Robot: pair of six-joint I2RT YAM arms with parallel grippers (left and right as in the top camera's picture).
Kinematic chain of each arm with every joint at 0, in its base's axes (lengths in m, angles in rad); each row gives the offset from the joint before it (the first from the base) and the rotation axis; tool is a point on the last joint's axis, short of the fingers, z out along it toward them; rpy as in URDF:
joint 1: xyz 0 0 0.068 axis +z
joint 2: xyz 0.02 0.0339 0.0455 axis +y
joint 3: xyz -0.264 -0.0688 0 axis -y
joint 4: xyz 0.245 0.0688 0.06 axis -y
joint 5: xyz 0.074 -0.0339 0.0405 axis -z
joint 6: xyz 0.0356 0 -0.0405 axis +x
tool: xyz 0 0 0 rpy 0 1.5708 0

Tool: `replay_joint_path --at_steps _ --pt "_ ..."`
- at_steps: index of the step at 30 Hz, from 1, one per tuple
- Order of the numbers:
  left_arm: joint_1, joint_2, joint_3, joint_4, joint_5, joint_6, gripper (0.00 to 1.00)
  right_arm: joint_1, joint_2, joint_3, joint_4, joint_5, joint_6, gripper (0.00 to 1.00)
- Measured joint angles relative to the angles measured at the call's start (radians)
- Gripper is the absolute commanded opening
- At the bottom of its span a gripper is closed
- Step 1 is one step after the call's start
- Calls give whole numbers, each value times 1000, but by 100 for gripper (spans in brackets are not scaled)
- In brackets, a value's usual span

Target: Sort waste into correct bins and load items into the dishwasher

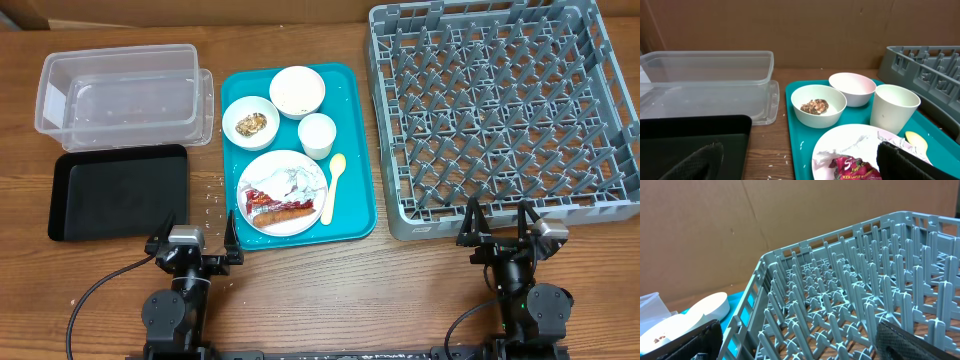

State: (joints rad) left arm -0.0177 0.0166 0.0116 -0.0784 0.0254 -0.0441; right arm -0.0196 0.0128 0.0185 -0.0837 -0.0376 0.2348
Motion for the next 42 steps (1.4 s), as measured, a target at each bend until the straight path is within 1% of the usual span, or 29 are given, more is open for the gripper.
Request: replay_joint_path --at_steps 7,14,18,22,27,30,33,35,38,42 --pt "0 0 0 0 0 0 100 0 0 0 1 0 0 100" --pt "0 0 0 0 0 0 100 0 0 0 1 47 0 100" --pt "0 0 -1 19 0 0 100 0 0 0 45 48 0 100" --pt "0 -1 -2 13 15 -1 100 0 0 0 105 8 0 100" --pt "0 -1 -2 59 48 -8 100 0 0 14 90 -72 0 100" --pt "0 -1 9 51 66 -8 100 0 0 79 46 -98 -3 100" --pt "0 3 70 18 77 -8 100 0 12 197 -15 -114 -13 100" --pt "0 20 144 -7 89 -8 100 0 38 280 -59 -117 -26 100" --pt "0 83 299 -47 105 -9 100 0 122 428 -134 -122 -47 100" --pt "0 233 514 -126 129 -8 100 0 270 594 -230 -125 -60 100"
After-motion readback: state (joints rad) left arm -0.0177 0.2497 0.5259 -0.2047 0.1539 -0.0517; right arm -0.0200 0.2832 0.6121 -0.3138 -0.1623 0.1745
